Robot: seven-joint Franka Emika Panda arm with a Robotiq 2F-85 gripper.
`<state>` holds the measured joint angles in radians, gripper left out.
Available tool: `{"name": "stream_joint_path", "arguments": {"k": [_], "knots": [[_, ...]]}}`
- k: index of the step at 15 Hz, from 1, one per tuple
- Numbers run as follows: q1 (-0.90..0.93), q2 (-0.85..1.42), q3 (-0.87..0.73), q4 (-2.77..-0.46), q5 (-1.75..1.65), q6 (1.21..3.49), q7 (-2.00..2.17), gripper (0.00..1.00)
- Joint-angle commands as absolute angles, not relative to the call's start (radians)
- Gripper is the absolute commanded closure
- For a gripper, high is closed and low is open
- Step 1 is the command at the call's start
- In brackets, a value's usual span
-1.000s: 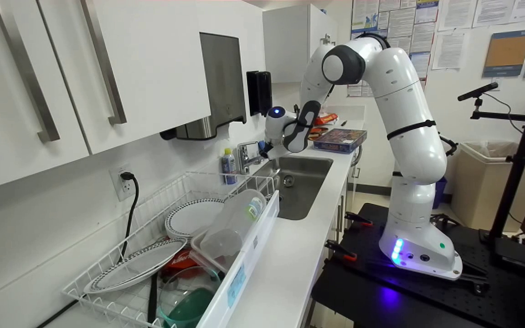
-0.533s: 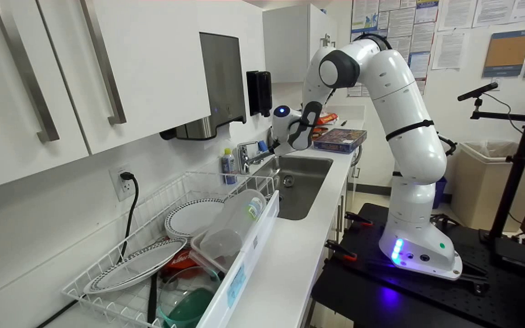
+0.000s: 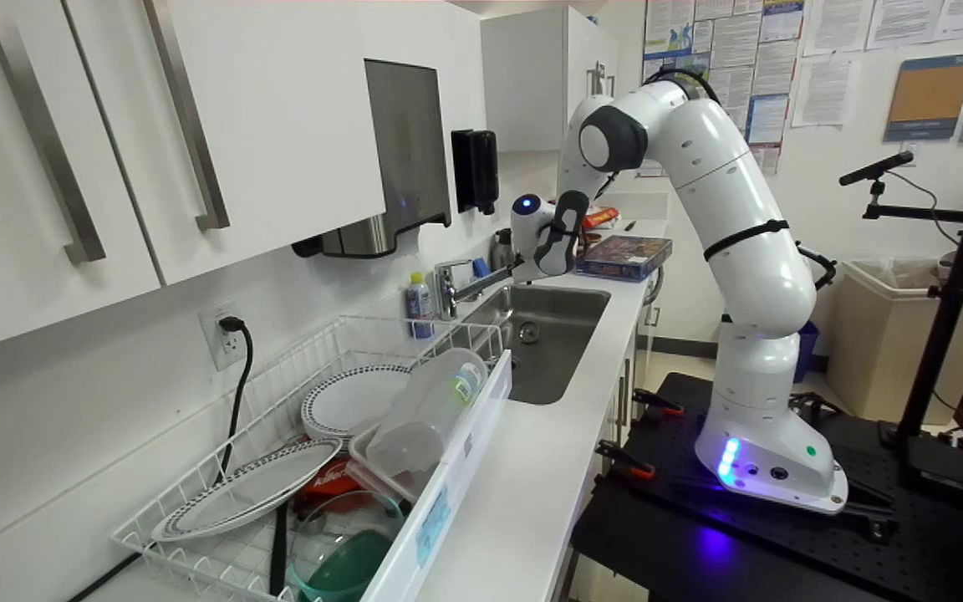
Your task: Turn the faucet to the right
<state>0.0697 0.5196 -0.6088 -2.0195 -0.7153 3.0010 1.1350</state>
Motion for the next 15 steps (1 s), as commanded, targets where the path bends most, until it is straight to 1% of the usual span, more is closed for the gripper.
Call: {"name": "stream_joint_path", "arguments": {"k": [1, 7, 11, 12, 15], "knots": [[0.05, 0.543, -0.606, -1.963, -0.668, 2.994, 1.162, 1.0], [0.012, 0.566, -0.576, -1.909, -0.57, 2.987, 1.145, 1.0], [-0.041, 0.611, -0.521, -1.835, -0.492, 2.959, 1.127, 1.0], [-0.022, 0.636, -0.542, -1.817, -0.398, 2.959, 1.064, 1.0], [-0.033, 0.667, -0.53, -1.768, -0.279, 2.925, 0.985, 1.0]]}}
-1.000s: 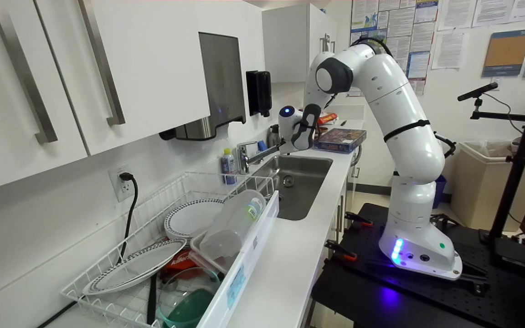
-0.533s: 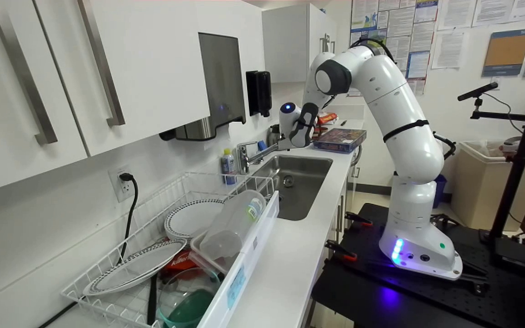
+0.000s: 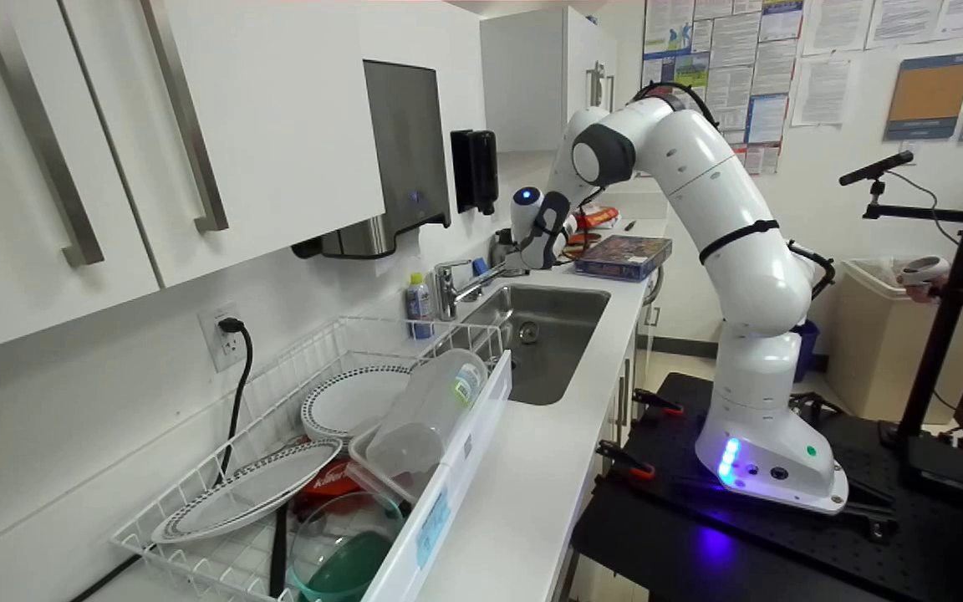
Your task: Turn the faucet to the right
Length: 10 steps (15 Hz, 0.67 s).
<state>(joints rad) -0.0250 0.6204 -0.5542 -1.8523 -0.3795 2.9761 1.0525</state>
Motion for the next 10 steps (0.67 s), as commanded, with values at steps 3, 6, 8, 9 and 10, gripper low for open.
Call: {"name": "stream_joint_path", "arguments": {"k": [3, 6, 8, 9, 10], "knots": [[-0.042, 0.627, -0.494, -1.823, -0.199, 2.925, 0.885, 1.0], [-0.053, 0.532, -0.446, -1.946, -0.134, 2.937, 0.779, 1.0], [-0.071, 0.424, -0.411, -2.059, -0.099, 2.922, 0.685, 1.0], [-0.079, 0.384, -0.403, -2.098, -0.086, 2.909, 0.637, 1.0], [-0.08, 0.343, -0.404, -2.136, -0.074, 2.902, 0.602, 1.0]]}}
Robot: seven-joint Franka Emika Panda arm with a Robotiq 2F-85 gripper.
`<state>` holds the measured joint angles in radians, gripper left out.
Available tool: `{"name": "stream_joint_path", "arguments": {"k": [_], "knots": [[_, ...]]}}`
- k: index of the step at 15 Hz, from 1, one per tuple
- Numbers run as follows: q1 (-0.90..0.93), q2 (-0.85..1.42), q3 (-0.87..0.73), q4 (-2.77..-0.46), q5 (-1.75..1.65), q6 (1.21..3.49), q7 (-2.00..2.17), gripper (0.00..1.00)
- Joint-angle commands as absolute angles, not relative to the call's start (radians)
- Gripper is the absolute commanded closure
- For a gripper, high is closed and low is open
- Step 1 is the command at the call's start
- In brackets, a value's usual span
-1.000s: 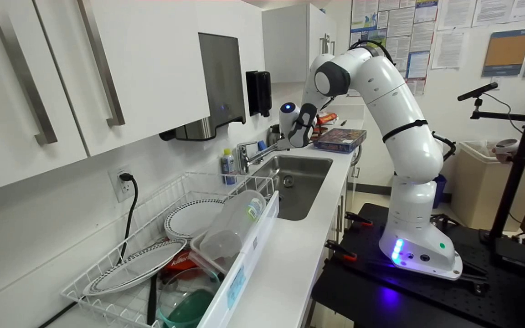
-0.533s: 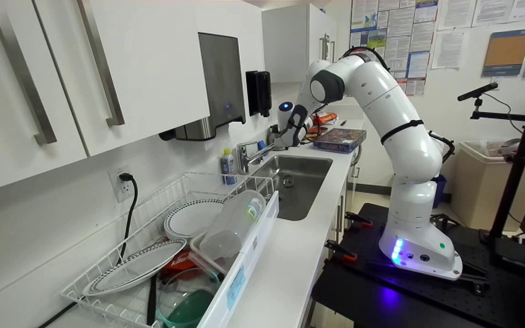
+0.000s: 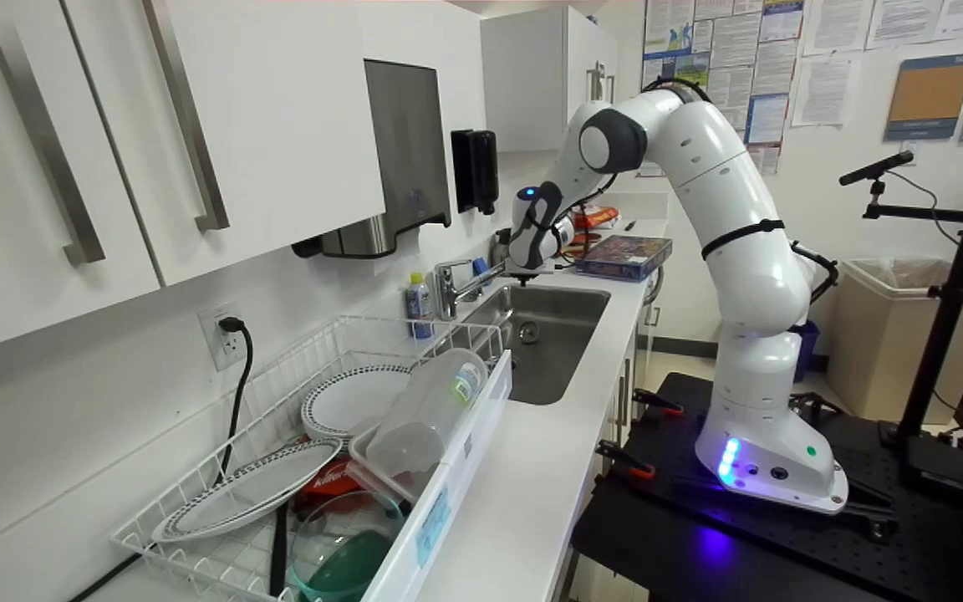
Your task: Turn the faucet to the right
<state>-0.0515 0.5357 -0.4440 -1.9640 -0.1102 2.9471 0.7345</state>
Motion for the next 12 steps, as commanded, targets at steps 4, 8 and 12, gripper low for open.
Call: {"name": "stream_joint_path", "arguments": {"k": [4, 8, 12], "knots": [[-0.064, 0.141, -0.454, -2.278, -0.109, 2.858, 0.534, 1.0], [-0.053, -0.056, -0.502, -2.355, -0.229, 2.745, 0.558, 1.0], [-0.167, -0.181, -0.391, -2.38, -0.264, 2.635, 0.554, 1.0]]}}
